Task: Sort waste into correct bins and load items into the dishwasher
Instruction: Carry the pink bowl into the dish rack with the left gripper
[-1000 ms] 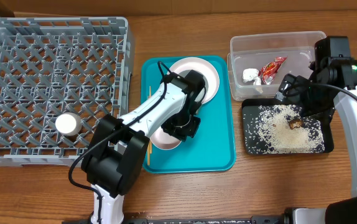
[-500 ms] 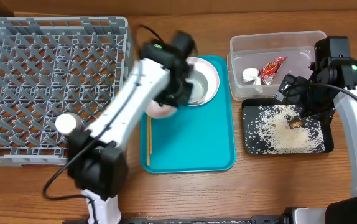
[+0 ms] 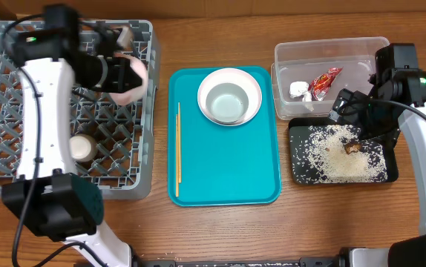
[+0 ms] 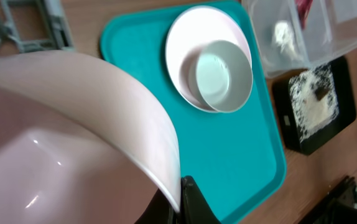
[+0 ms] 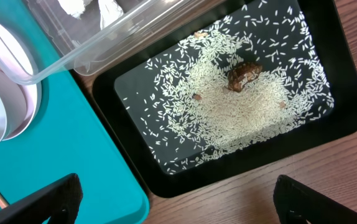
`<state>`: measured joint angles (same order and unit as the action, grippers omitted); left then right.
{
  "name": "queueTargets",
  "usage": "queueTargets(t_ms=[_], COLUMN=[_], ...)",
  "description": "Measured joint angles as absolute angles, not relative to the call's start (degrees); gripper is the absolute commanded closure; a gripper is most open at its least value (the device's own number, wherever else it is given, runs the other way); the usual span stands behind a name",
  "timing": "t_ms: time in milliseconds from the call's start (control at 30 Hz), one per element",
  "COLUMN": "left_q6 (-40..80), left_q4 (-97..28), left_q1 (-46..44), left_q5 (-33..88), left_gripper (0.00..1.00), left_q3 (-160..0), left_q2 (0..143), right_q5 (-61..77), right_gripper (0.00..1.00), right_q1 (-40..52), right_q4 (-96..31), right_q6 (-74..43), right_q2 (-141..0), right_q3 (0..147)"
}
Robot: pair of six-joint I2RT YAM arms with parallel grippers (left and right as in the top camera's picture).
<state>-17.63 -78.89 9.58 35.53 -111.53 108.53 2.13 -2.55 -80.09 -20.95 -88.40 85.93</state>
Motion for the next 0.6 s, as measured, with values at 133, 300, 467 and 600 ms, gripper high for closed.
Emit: queueTargets(t_ms=[133, 300, 467, 600], left_q6=[-22.57, -27.44, -30.81, -32.25], left_q4=[-78.74, -78.65, -78.46, -77.6], left_q1=[15.2, 18.94, 20.43, 21.58], left_q5=[40.29, 45.78, 49.67, 51.92], left_gripper=[0.94, 0.87, 0.96, 0.96], left_q3=[-111.53, -111.53, -111.5, -111.48], left_q2=[110.52, 114.37, 118.3, 119.98], right_q5=[2.11, 2.13, 2.13, 2.13], right_gripper=[0.0, 0.0, 0.0, 0.0], right_q1=[-2.52, -2.55, -2.55, -2.55], right_q4=[-80.14, -80.18, -80.2, -80.23], right_q6=[-20.95, -20.95, -20.95, -20.95], right_q2=[-88.4, -88.4, -88.4, -88.4], right_q3=[85.93, 85.93, 85.93, 85.93])
